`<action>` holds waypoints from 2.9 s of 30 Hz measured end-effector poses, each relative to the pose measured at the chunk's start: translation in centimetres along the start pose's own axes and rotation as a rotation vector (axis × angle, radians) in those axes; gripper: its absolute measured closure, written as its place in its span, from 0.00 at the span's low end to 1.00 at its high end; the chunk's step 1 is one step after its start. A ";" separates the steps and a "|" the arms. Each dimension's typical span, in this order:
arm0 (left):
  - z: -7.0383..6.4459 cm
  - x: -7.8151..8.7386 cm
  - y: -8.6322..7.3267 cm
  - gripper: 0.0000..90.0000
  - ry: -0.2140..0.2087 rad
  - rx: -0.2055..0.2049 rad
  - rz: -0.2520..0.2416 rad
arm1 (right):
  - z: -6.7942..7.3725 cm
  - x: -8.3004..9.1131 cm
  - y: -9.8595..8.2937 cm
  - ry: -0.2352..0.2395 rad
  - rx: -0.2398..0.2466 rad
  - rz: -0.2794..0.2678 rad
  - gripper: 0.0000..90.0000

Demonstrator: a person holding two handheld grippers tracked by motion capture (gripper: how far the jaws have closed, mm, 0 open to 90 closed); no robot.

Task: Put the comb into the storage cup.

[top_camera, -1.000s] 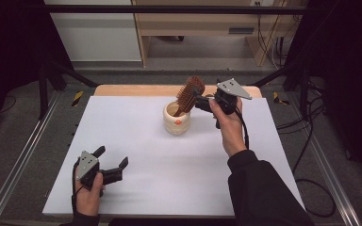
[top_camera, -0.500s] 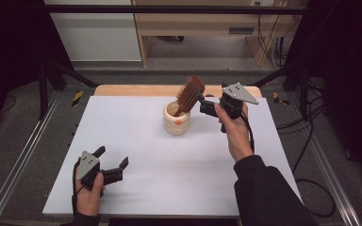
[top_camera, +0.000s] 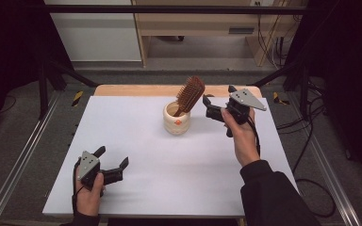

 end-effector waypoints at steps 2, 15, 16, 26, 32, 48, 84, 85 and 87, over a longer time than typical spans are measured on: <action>0.0 0.0 0.0 0.02 -0.002 -0.001 -0.001 | -0.2 0.6 -0.1 -0.007 -0.009 -0.009 0.05; 1.0 0.4 0.1 0.02 0.028 0.030 -0.012 | -1.5 4.0 -1.3 -0.014 -0.061 -0.039 0.03; 1.1 0.4 0.2 0.02 0.032 0.038 -0.012 | -1.7 4.3 -1.5 -0.014 -0.064 -0.036 0.03; 1.3 0.6 0.0 0.02 0.055 0.014 -0.010 | -3.8 7.0 -3.0 -0.054 -0.131 -0.021 0.04; 1.9 0.9 0.3 0.02 0.070 0.003 -0.029 | -4.3 8.3 -4.3 -0.065 -0.141 -0.008 0.05; 1.4 0.8 -0.2 0.03 0.054 0.020 -0.015 | -4.8 11.2 -7.0 -0.085 -0.102 0.052 0.05; 5.9 4.3 0.2 0.03 0.046 0.056 -0.102 | -4.7 16.3 -12.4 -0.074 -0.042 0.123 0.04; 6.0 4.4 0.2 0.03 0.048 0.061 -0.102 | -4.6 16.3 -12.5 -0.076 -0.020 0.129 0.04; 6.3 4.5 0.2 0.03 0.053 0.070 -0.108 | -4.2 16.2 -12.7 -0.067 0.005 0.136 0.04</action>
Point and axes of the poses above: each handheld gripper's, and its own axes: x roughly backward along the jaws, y roughly out of its top, z roughly to its left, the point moved 9 cm from there along -x, roughly forward along the jaws, and after that the axes turned 10 degrees about y, right-handed, at the moved point
